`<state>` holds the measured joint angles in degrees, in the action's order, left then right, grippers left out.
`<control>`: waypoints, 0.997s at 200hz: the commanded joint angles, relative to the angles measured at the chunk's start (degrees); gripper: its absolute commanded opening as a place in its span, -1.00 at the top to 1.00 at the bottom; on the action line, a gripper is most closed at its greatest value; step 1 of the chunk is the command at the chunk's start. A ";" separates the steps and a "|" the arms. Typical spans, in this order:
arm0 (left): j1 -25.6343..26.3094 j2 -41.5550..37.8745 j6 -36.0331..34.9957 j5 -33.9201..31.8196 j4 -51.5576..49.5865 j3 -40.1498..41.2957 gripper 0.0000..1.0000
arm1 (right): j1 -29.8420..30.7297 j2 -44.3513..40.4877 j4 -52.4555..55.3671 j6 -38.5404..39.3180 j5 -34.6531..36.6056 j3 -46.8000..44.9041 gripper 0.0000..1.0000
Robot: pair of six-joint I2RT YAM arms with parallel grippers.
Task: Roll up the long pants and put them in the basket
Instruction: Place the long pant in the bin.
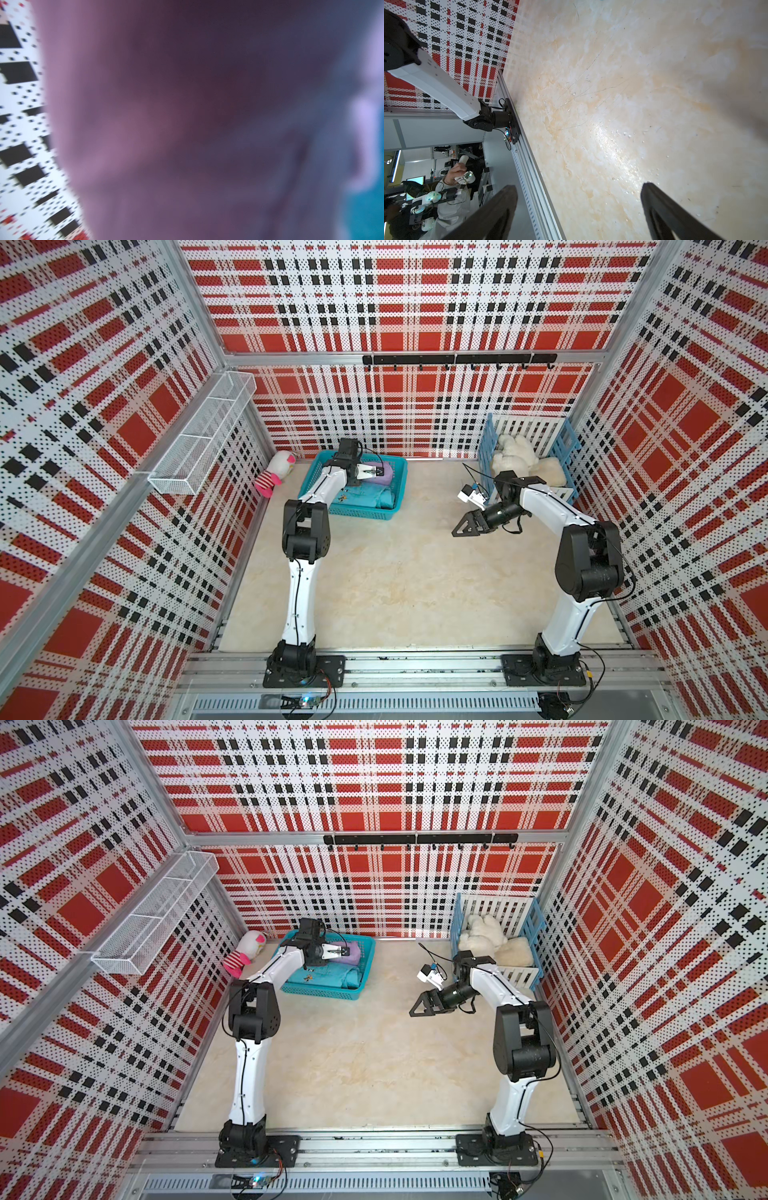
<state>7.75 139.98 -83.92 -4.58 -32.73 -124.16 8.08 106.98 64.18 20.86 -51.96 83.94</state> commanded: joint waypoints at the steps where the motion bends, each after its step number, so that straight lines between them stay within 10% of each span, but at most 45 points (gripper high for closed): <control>1: -1.76 3.47 3.64 4.58 -12.36 -1.86 0.55 | -0.34 -2.19 1.55 1.64 -2.21 -0.70 -1.00; 24: -3.27 3.91 3.76 4.05 -12.44 -1.79 0.37 | -0.34 -2.30 2.23 1.90 -2.62 -0.70 -1.00; 66: -4.62 2.49 4.55 4.08 -10.83 -1.26 -0.99 | -0.34 -2.64 2.73 1.35 -3.38 -1.21 -1.00; 199: -4.52 -16.64 13.26 11.33 -8.05 4.33 -0.98 | -0.50 -4.23 4.66 2.10 -1.17 0.65 -1.00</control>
<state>2.94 129.25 -74.41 3.07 -39.72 -120.79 8.08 104.55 66.54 21.04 -53.63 81.78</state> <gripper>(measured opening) 0.992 0.999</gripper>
